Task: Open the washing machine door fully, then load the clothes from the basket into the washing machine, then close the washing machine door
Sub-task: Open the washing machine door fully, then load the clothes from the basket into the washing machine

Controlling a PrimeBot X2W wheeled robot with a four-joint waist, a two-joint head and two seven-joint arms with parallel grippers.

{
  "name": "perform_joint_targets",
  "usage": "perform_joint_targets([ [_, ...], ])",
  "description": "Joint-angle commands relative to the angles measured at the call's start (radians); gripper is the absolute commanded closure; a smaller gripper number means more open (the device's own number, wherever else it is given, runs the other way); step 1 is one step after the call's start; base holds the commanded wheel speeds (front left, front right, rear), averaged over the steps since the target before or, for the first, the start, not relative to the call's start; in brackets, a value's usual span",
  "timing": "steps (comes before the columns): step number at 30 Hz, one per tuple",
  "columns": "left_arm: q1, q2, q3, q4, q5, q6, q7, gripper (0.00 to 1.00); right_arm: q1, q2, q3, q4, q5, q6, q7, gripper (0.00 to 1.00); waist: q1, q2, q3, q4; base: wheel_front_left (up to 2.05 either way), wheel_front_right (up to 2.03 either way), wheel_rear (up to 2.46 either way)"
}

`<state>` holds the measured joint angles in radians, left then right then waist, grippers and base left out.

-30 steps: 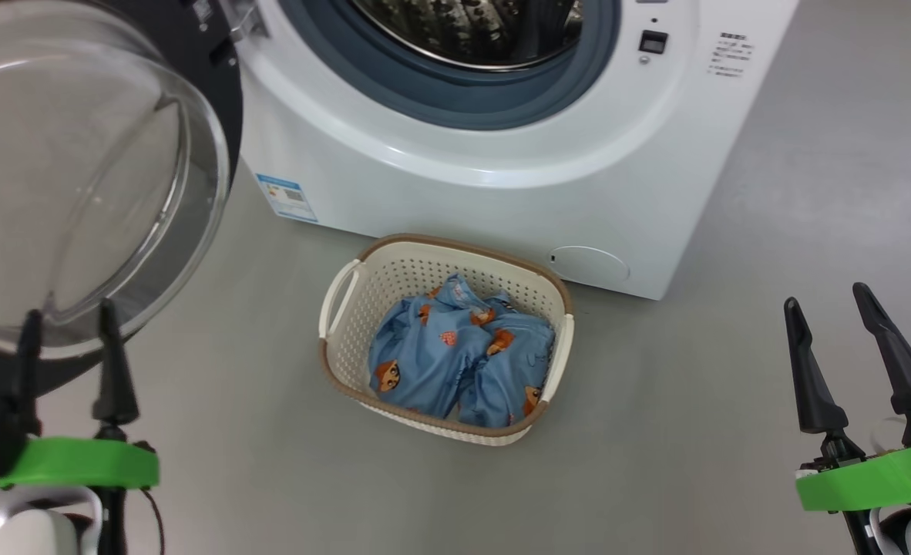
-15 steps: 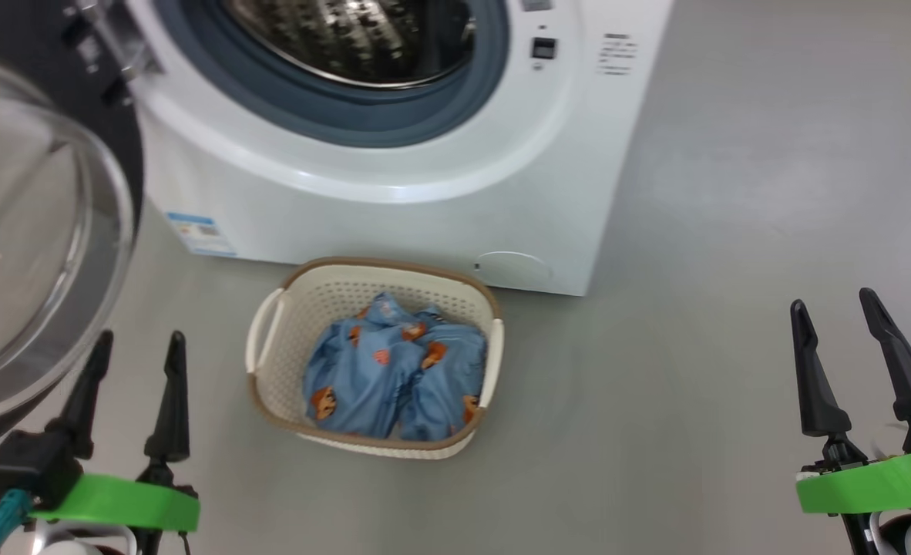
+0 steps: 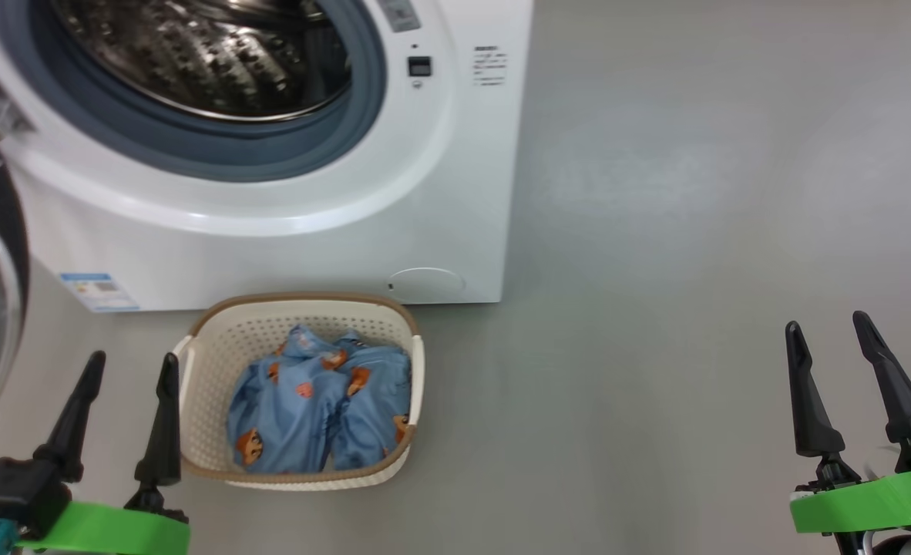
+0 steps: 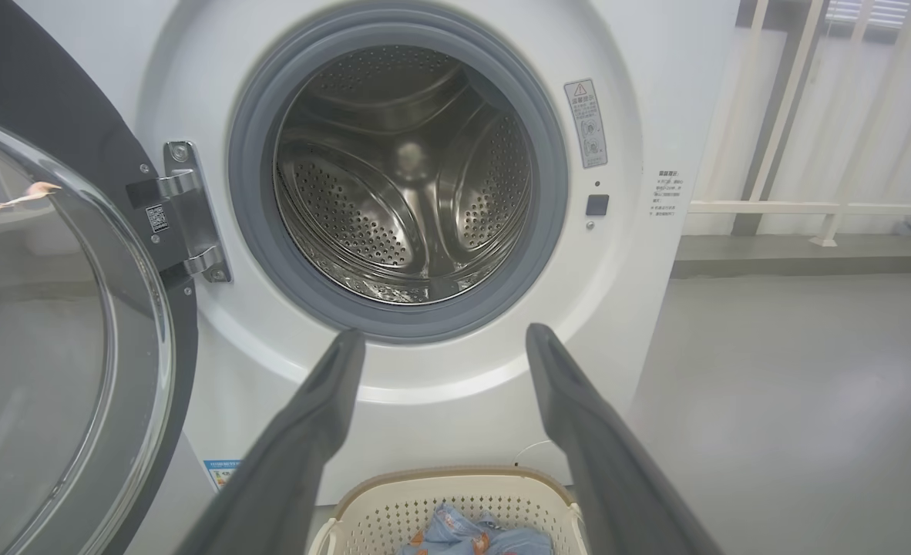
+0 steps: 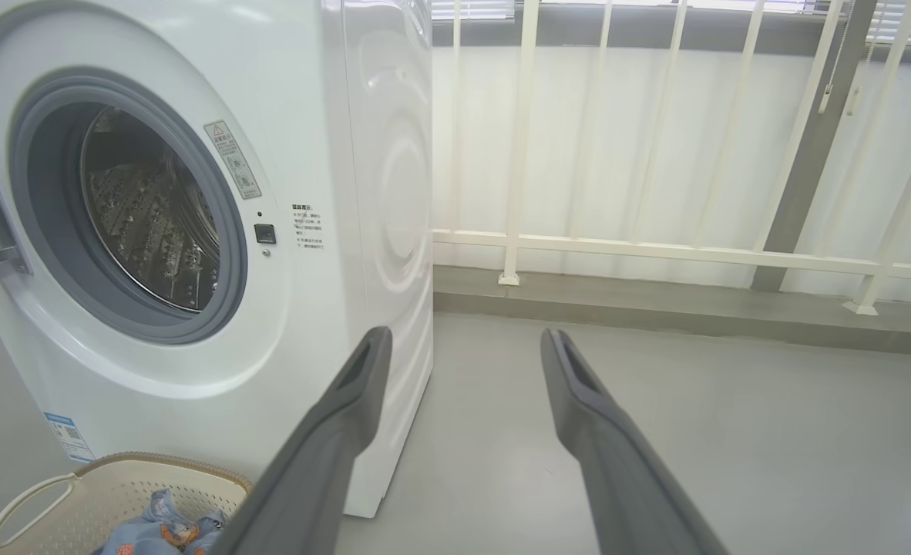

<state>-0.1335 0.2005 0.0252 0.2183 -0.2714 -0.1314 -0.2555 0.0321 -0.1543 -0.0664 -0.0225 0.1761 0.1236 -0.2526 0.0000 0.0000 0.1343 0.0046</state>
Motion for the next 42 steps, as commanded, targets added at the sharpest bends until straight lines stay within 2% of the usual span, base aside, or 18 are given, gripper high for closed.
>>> perform_joint_targets([
  [1, 0.002, 0.025, 0.039, -0.037, 0.002, 0.001, -0.006, 0.00, -0.005, -0.010, 0.022, -0.027, -0.007, 0.007, -0.009, 0.00, 0.0000, 0.0000, -0.007, -0.035, 0.00, 0.00, 0.00],
  [10, 0.030, 0.020, 0.046, -0.056, -0.003, 0.001, -0.006, 0.00, 0.000, -0.003, 0.017, -0.028, -0.006, 0.007, -0.009, 0.00, 0.0000, 0.0000, -0.008, -0.058, 0.00, 0.00, 0.00],
  [26, 0.029, 0.016, 0.046, -0.040, -0.020, 0.001, -0.006, 0.00, -0.002, 0.003, 0.025, -0.029, -0.008, 0.007, -0.009, 0.00, 0.0000, 0.0000, -0.006, -0.053, 0.02, -0.09, 0.06],
  [42, 0.000, 0.032, 0.024, -0.040, -0.016, 0.001, -0.006, 0.00, -0.017, 0.009, 0.029, -0.031, -0.007, 0.007, -0.009, 0.00, 0.0000, 0.0000, 0.026, -0.053, 0.73, -1.71, 0.98],
])
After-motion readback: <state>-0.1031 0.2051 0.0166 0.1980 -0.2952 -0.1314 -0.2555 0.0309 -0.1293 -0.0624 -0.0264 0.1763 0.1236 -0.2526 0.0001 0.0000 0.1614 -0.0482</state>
